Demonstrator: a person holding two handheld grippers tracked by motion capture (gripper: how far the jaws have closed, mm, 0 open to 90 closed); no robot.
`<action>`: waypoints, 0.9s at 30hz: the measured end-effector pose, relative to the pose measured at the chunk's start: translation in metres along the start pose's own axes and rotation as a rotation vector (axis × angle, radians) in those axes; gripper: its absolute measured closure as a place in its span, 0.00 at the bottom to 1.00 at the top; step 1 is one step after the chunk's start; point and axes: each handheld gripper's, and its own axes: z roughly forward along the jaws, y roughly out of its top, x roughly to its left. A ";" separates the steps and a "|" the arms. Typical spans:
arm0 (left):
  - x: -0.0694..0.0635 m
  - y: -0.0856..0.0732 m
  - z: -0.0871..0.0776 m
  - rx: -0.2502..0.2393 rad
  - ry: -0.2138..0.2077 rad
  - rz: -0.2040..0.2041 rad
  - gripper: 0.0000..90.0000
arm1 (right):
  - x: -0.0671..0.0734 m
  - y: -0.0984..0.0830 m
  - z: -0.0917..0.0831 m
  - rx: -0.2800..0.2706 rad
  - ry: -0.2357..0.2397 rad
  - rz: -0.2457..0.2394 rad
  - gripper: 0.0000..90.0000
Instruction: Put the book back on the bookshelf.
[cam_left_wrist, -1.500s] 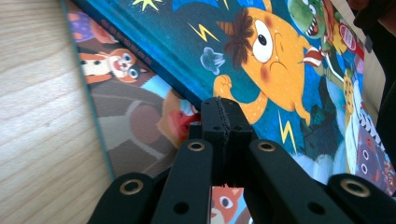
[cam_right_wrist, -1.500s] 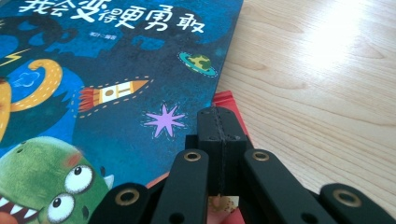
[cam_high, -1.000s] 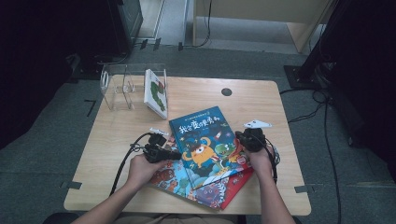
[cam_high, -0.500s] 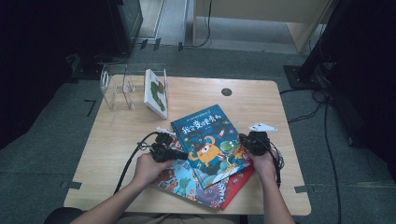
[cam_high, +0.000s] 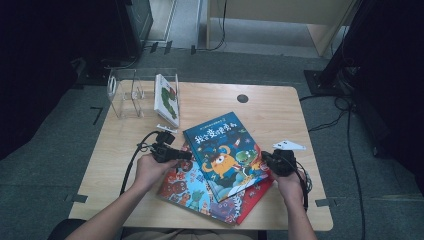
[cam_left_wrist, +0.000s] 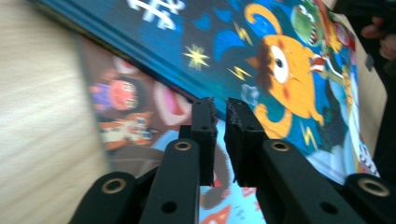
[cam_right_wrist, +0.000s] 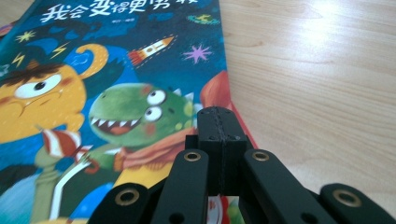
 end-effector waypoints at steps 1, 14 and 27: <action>0.003 0.002 -0.002 0.001 0.007 -0.004 0.88 | 0.002 -0.001 -0.002 0.003 0.001 -0.008 1.00; 0.036 0.023 -0.016 -0.033 0.041 -0.007 0.70 | 0.012 -0.009 -0.008 0.065 0.036 -0.038 1.00; 0.043 0.040 -0.009 -0.024 0.070 -0.012 0.60 | 0.011 -0.010 -0.002 0.081 0.028 -0.045 1.00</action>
